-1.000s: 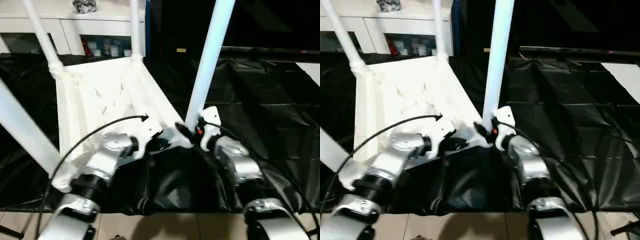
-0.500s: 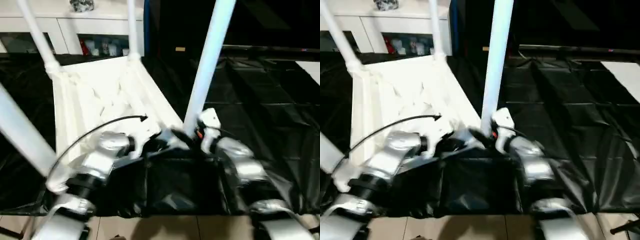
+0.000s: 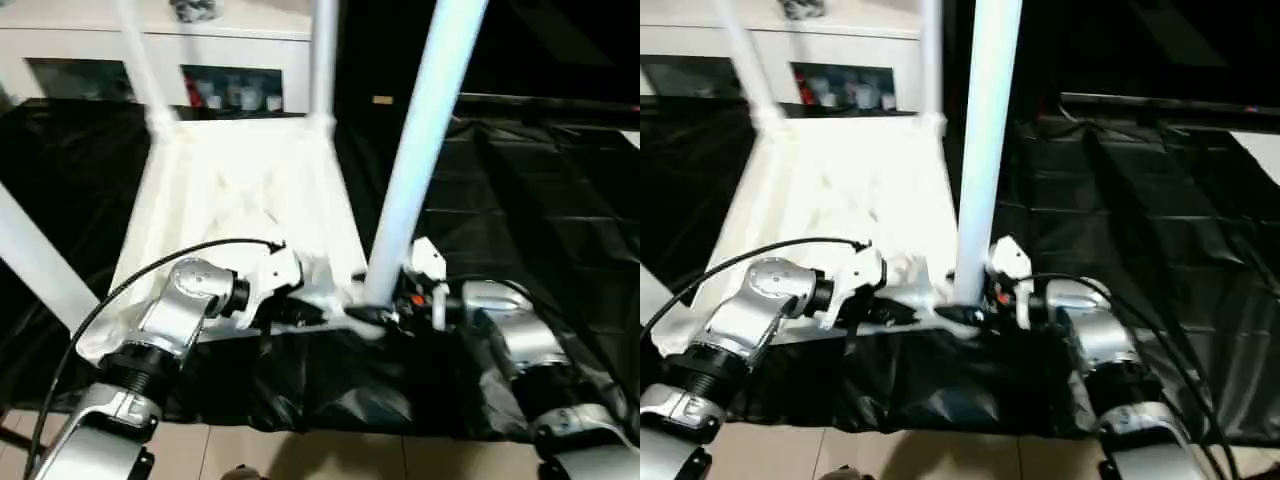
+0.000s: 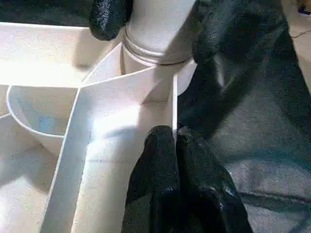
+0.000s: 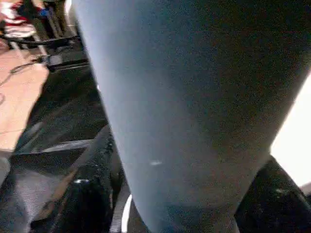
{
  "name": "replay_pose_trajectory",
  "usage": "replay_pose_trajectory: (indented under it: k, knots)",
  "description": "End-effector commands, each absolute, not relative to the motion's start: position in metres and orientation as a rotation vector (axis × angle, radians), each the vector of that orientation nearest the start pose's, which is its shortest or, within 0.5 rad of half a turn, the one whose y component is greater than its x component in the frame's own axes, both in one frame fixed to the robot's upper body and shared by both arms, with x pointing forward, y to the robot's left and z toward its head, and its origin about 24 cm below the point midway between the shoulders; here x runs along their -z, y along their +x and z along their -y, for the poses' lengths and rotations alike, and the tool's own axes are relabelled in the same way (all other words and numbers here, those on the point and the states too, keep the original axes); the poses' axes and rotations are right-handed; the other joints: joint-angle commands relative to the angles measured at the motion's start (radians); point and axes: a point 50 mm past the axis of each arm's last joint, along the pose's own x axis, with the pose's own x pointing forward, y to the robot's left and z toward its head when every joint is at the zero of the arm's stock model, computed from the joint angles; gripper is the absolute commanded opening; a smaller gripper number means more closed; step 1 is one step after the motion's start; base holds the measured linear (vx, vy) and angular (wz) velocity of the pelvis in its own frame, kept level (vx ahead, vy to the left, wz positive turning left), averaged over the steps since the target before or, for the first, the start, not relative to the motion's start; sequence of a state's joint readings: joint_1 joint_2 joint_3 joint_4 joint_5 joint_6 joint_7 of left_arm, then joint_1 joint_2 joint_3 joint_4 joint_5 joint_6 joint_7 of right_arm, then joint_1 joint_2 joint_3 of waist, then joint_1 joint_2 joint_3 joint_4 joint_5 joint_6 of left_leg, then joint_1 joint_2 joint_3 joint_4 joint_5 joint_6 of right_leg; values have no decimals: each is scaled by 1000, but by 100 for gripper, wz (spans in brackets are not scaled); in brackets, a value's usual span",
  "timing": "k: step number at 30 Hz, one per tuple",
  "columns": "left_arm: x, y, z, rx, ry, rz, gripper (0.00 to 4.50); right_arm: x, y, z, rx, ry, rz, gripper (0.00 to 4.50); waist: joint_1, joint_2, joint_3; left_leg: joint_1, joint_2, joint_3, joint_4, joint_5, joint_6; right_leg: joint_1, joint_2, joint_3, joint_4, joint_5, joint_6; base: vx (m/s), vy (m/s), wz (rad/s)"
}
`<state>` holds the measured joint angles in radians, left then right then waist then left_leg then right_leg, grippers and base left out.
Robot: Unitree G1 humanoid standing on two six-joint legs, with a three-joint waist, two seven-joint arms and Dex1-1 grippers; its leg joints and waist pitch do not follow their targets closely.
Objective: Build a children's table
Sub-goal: Rotate leg to tighten
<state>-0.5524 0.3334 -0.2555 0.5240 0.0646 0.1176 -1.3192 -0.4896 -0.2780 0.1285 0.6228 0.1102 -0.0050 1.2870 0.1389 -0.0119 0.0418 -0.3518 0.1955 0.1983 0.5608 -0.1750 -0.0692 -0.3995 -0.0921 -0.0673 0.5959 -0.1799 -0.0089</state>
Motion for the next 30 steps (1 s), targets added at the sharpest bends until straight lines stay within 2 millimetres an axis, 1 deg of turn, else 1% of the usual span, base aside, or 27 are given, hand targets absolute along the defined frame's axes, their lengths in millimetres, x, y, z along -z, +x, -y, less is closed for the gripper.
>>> replay_pose_trajectory:
  k: [1, 3, 4, 5, 7, 8, 10, 11, 12, 13, 14, 15, 16, 17, 18, 19, 20, 21, 22, 23, 25, 26, 27, 28, 29, 30]
  knots:
    - [-62, 309, -103, 1500, 402, -368, 0, -19, 279, 102, -1571, -112, -387, 266, -4, 5, -53, 10, 45, -16, -65, -276, 36, 42, -59, 44, -68, -222, -229, 0, 0, 0]
    - [-62, 309, -104, 1499, 402, -370, 0, -19, 278, 101, -1579, -109, -389, 244, -1, 5, -53, 10, 45, -17, -65, -267, 34, 42, -60, 44, -68, -224, -226, 0, 0, 0]
    - [-62, 309, -104, 1497, 402, -371, 0, -19, 278, 101, -1583, -106, -389, 236, -2, -1, -54, 8, 45, -16, -64, -263, 34, 43, -59, 43, -68, -223, -225, 0, 0, 0]
    - [-63, 310, -105, 1496, 402, -371, 0, -19, 278, 100, -1587, -104, -390, 236, 0, 0, -54, 9, 45, -17, -65, -258, 35, 43, -59, 43, -66, -223, -224, 0, 0, 0]
    - [-63, 310, -106, 1493, 400, -370, 0, -20, 277, 99, -1598, -98, -391, 221, 1, -2, -54, 7, 44, -17, -64, -249, 37, 44, -59, 43, -66, -220, -220, 0, 0, 0]
    - [-63, 310, -106, 1491, 399, -369, 0, -21, 277, 98, -1602, -96, -392, 221, 1, 0, -55, 6, 44, -17, -64, -241, 40, 44, -59, 43, -64, -212, -220, 0, 0, 0]
    - [-63, 310, -106, 1478, 396, -366, 0, -21, 277, 98, -1591, -95, -389, 211, 1, -2, -54, 7, 44, -16, -63, -242, 42, 43, -59, 43, -65, -213, -221, 0, 0, 0]
    - [-63, 312, -107, 1435, 386, -357, 0, -20, 282, 96, -1534, -90, -371, 211, 1, 0, -54, 8, 44, -16, -63, -246, 40, 42, -60, 43, -66, -224, -219, 0, 0, 0]
    - [-63, 312, -107, 1435, 386, -357, 0, -20, 282, 96, -1534, -90, -371, 210, 0, 0, -53, 7, 43, -16, -64, -252, 37, 42, -60, 43, -68, -236, -216, 0, 0, 0]
    - [-63, 316, -105, 1375, 368, -350, 0, -19, 290, 93, -1412, -86, -350, 210, 0, 0, -53, 7, 43, -17, -65, -256, 36, 42, -60, 43, -69, -244, -214, 0, 0, 0]
    - [-63, 319, -104, 1342, 362, -349, 0, -18, 295, 91, -1339, -87, -341, 209, -4, 3, -51, 8, 43, -17, -66, -266, 25, 37, -62, 44, -71, -263, -211, 0, 0, 0]
    - [-64, 322, -102, 1295, 357, -338, 0, -16, 300, 89, -1251, -80, -328, 208, -9, 4, -48, 10, 41, -20, -70, -294, 5, 34, -64, 44, -77, -325, -198, 0, 0, 0]
    - [-64, 325, -99, 1254, 349, -331, 0, -14, 304, 87, -1174, -66, -323, 205, -12, 2, -47, 13, 39, -21, -71, -307, -4, 34, -64, 43, -81, -357, -188, 0, 0, 0]
    - [-64, 328, -93, 1204, 342, -322, 0, -10, 309, 84, -1055, -41, -333, 203, -17, 3, -46, 14, 38, -25, -72, -324, -16, 33, -66, 43, -87, -409, -169, 0, 0, 0]
    - [-64, 329, -91, 1194, 340, -320, 0, -9, 310, 83, -1033, -35, -336, 203, -26, 3, -43, 16, 37, -27, -74, -350, -23, 29, -66, 42, -94, -459, -152, 0, 0, 0]
    - [-63, 330, -87, 1171, 332, -317, 0, -7, 311, 82, -995, -24, -345, 199, -30, 3, -44, 17, 36, -29, -75, -359, -26, 30, -66, 40, -96, -480, -143, 0, 0, 0]
    - [-62, 331, -80, 1143, 317, -313, 0, -4, 311, 78, -956, -15, -354, 199, -35, 1, -45, 12, 36, -32, -76, -362, -22, 34, -67, 39, -98, -495, -127, 0, 0, 0]
    - [-62, 331, -79, 1142, 316, -313, 0, -4, 311, 78, -955, -15, -354, 199, -40, 7, -45, 11, 35, -31, -76, -363, -18, 32, -64, 40, -102, -481, -126, 0, 0, 0]
    - [-62, 331, -76, 1131, 309, -312, 0, -3, 311, 77, -938, -12, -358, 198, -41, 3, -45, 11, 35, -31, -75, -367, -14, 31, -63, 40, -102, -478, -124, 0, 0, 0]
    - [-60, 331, -65, 1094, 295, -310, 0, 0, 312, 68, -871, 5, -382, 198, -44, 2, -46, 13, 34, -29, -73, -365, -6, 29, -62, 41, -101, -460, -130, 0, 0, 0]
    - [-58, 331, -57, 1066, 291, -309, 0, 3, 314, 62, -812, 10, -404, 198, -48, 5, -47, 12, 34, -29, -73, -356, -4, 28, -60, 42, -99, -438, -141, 0, 0, 0]
    - [-56, 331, -52, 1053, 293, -309, 0, 5, 315, 57, -784, 8, -413, 198, -52, 5, -46, 9, 33, -30, -74, -360, -5, 29, -59, 40, -98, -434, -142, 0, 0, 0]
    - [-56, 331, -52, 1053, 293, -309, 0, 5, 315, 57, -784, 8, -413, 198, -54, 4, -46, 11, 32, -28, -73, -368, -4, 28, -58, 39, -101, -444, -138, 0, 0, 0]
    - [-56, 330, -49, 1051, 294, -308, 0, 4, 314, 53, -796, 9, -400, 198, -53, 0, -47, 12, 31, -29, -72, -372, 0, 28, -59, 39, -102, -451, -135, 0, 0, 0]
    - [-56, 328, -44, 1069, 287, -302, 0, 0, 313, 46, -844, 37, -369, 233, -52, 1, -48, 9, 32, -28, -72, -370, 7, 29, -61, 40, -103, -454, -131, 0, 0, 0]
    - [-56, 328, -44, 1072, 286, -301, 0, -1, 313, 45, -851, 41, -365, 233, -51, 2, -47, 9, 33, -29, -73, -367, 11, 28, -60, 41, -103, -447, -129, 0, 0, 0]
